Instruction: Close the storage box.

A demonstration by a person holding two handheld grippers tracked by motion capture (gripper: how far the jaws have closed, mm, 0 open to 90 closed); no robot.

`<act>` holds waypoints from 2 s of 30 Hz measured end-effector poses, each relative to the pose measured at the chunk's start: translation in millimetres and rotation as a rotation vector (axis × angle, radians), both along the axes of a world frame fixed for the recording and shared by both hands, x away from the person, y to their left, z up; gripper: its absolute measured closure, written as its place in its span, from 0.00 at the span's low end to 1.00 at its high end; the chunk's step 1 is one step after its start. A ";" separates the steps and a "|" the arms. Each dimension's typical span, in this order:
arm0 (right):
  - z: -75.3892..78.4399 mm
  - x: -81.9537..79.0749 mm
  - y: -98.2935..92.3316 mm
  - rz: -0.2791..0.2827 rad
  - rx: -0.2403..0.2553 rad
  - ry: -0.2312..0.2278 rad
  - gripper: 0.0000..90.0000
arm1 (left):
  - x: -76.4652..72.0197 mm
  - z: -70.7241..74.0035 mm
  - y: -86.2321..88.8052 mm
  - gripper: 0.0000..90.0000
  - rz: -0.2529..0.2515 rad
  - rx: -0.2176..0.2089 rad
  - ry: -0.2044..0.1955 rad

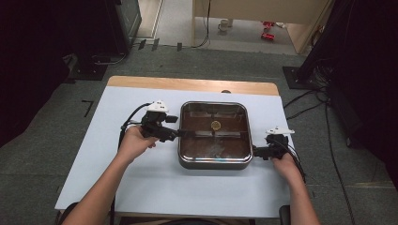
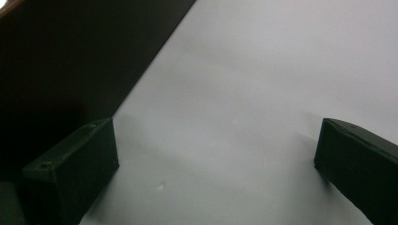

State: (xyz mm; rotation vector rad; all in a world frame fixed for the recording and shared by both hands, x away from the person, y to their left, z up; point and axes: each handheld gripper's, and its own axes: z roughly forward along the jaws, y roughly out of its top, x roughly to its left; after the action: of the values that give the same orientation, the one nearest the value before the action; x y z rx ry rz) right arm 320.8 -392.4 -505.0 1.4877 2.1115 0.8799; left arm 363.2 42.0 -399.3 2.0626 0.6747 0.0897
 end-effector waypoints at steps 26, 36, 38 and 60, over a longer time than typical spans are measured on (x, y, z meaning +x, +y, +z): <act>0.0 -0.1 0.3 -0.002 0.000 0.000 0.00 | -22.9 -43.4 58.3 0.25 0.122 0.129 -0.046; 0.0 -0.1 0.3 -0.002 0.000 0.000 0.00 | -24.4 -63.0 70.4 0.25 0.182 0.165 -0.031; 0.1 -0.1 0.3 -0.002 0.000 0.000 0.00 | -23.2 -65.9 71.5 0.25 0.190 0.173 -0.031; 0.1 -0.3 0.5 -0.003 -0.001 0.001 0.00 | -13.6 -98.0 76.1 0.20 0.222 0.234 -0.057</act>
State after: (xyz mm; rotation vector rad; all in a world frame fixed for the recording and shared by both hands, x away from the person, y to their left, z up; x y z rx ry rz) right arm 320.5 -391.8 -504.9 1.4911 2.1092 0.8774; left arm 349.6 118.1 -497.3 2.1900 0.8909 0.3681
